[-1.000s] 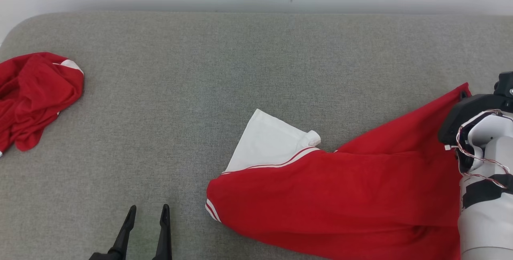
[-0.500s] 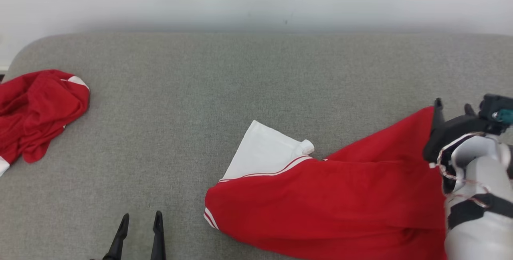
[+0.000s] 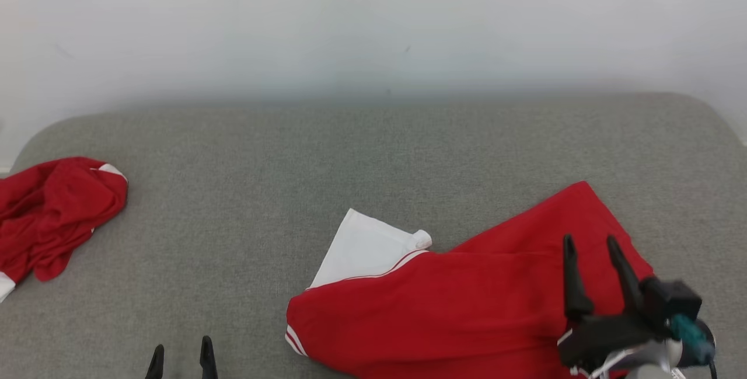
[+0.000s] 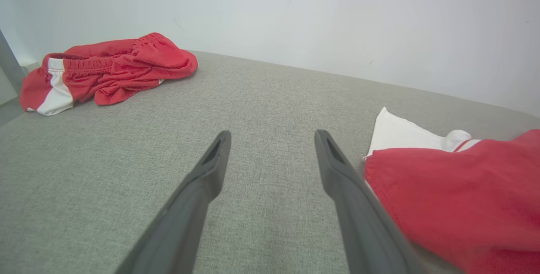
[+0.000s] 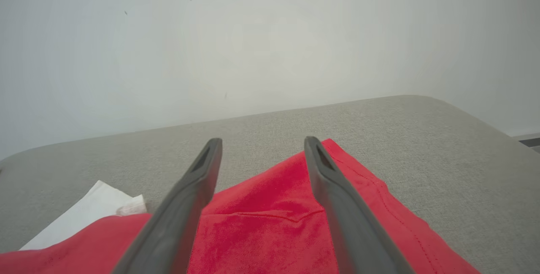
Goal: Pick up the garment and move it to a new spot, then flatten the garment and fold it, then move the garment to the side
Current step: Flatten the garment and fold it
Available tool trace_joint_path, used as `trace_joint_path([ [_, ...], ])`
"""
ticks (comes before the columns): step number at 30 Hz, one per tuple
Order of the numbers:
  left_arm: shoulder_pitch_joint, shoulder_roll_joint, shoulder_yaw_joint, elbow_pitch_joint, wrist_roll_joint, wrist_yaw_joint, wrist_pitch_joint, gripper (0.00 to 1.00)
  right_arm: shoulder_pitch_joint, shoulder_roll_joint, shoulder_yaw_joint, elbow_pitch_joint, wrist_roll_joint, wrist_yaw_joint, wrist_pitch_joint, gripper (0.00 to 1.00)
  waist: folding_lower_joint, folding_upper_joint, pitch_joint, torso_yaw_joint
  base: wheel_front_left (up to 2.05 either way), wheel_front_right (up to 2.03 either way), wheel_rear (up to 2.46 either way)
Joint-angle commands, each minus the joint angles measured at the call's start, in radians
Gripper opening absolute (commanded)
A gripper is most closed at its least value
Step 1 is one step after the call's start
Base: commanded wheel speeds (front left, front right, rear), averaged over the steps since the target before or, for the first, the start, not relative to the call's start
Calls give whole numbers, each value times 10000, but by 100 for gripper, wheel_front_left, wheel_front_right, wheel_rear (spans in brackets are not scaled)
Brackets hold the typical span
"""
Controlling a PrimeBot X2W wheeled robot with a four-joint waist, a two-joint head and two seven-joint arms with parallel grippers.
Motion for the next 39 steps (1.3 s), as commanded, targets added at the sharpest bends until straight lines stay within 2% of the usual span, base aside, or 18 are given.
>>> trace_joint_path([
  [1, 121, -11, 36, -44, -64, 44, -33, 100, 375, 23, 206, -288, 95, -22, -143, 100, 2, 1, -298, -203, 0, 0, 0],
  [5, 198, -10, 132, -32, -112, 66, -33, 100, 1441, 23, 554, -1074, 133, -22, -394, 100, 2, 1, -490, -306, 0, 0, 0],
  [15, 476, -13, 300, 314, 116, -105, -33, 100, 2765, 116, 944, -1448, -143, -22, 46, 100, 2, 1, -876, -508, 0, 0, 0],
  [29, 727, -13, 159, 344, 31, -146, -34, 100, 3106, 164, 1078, -1795, -183, -22, 365, 100, 2, 1, -916, -519, 0, 0, 0],
  [39, 599, -13, 190, 455, 81, -283, -34, 100, 3111, 188, 816, -1862, -202, -22, 364, 100, 2, 1, -811, -547, 0, 0, 0],
])
